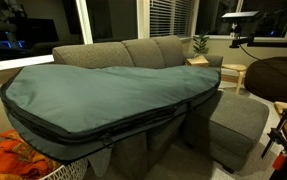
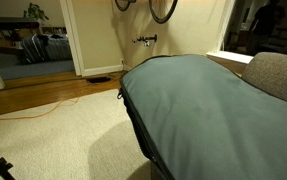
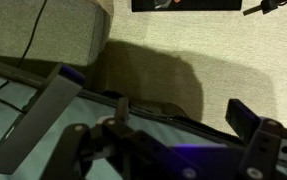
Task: Close the zip
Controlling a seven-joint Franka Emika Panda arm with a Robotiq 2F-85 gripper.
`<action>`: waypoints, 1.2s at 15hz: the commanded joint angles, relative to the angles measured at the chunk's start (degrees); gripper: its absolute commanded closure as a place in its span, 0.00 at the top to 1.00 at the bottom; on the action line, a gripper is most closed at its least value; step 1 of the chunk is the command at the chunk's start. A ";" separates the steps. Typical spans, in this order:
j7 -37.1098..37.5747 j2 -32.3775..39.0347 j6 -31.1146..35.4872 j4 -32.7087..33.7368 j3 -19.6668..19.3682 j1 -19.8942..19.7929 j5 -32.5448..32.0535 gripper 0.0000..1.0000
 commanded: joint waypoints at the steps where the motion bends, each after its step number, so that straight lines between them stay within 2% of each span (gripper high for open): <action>1: -0.52 2.22 0.18 1.61 -0.53 0.36 0.41 1.00; 8: -3.21 15.56 2.57 10.26 -1.57 1.07 2.69 1.00; 11: -5.63 21.40 0.71 14.93 -1.22 0.80 4.89 1.00; 18: -4.12 27.65 -0.93 20.56 0.40 -0.54 3.31 1.00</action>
